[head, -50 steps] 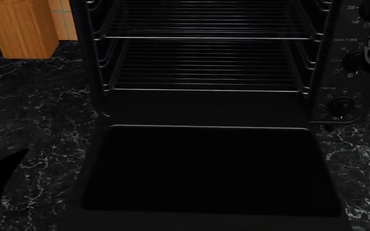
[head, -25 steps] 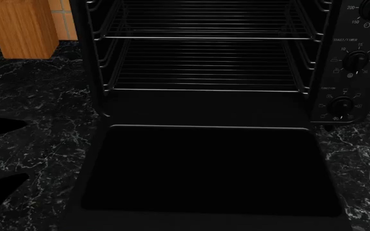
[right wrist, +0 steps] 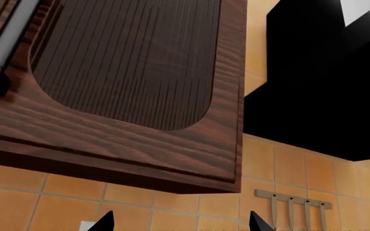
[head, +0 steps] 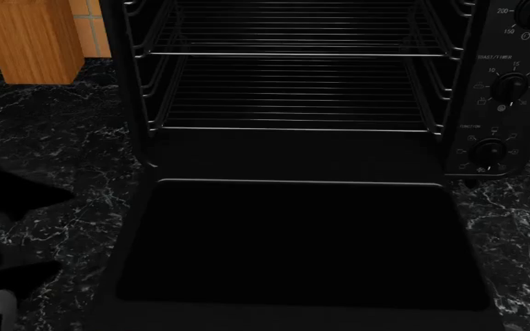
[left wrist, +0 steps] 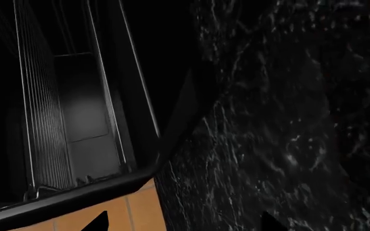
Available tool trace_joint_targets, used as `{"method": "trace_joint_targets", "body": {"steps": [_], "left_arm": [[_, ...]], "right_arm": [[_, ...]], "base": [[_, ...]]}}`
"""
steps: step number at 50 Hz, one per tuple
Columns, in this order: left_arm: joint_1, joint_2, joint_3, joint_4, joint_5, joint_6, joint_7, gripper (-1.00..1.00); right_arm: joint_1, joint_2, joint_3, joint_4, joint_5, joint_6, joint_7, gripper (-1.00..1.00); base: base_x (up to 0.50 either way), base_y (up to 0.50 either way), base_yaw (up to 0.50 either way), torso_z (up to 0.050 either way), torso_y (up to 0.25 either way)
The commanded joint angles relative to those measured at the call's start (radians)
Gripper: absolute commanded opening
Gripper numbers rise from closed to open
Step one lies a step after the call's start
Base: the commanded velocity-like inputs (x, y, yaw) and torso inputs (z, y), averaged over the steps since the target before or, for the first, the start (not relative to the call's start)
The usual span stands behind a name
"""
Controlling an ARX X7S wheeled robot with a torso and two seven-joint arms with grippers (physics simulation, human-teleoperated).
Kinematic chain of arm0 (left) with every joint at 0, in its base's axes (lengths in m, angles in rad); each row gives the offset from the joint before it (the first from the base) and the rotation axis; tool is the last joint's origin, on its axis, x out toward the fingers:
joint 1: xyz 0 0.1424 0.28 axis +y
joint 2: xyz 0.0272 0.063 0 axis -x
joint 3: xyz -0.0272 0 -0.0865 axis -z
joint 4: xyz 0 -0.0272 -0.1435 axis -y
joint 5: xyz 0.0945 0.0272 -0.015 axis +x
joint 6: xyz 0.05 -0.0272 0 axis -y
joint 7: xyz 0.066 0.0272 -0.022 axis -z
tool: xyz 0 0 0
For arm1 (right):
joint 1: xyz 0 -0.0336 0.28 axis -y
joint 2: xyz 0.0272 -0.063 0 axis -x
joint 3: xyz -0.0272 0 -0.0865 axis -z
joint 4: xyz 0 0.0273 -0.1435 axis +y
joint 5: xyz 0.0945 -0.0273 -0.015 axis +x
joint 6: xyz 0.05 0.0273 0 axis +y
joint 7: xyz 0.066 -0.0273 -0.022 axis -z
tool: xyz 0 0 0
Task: Close the toaster oven door.
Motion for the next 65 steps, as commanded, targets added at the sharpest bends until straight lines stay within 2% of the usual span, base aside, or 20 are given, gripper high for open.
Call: {"method": "trace_joint_targets", "body": {"steps": [1, 9, 33, 52, 65], "left_arm": [[-0.056, 0.061, 0.039, -0.094, 0.034, 0.038, -0.01, 1.0], [-0.098, 0.107, 0.072, -0.168, 0.066, 0.07, -0.027, 1.0], [-0.109, 0.145, 0.121, -0.18, 0.063, 0.155, -0.035, 1.0], [-0.183, 0.166, 0.177, -0.3, 0.133, 0.397, -0.233, 1.0], [-0.197, 0.195, 0.174, -0.341, 0.161, 0.423, -0.42, 1.0]], "right_arm": [[-0.017, 0.02, 0.018, 0.001, 0.043, -0.01, 0.032, 1.0], [-0.03, 0.034, 0.016, 0.011, 0.054, -0.032, 0.047, 1.0], [-0.046, 0.071, 0.059, 0.012, 0.132, -0.042, 0.094, 1.0], [-0.05, 0.097, 0.071, 0.015, 0.187, -0.051, 0.136, 1.0], [-0.042, 0.115, 0.071, 0.019, 0.227, -0.054, 0.169, 1.0]], "base": [[0.0, 0.0, 0.0, 0.0, 0.0], [0.0, 0.0, 0.0, 0.0, 0.0], [0.0, 0.0, 0.0, 0.0, 0.0], [0.0, 0.0, 0.0, 0.0, 0.0], [0.0, 0.0, 0.0, 0.0, 0.0]]}}
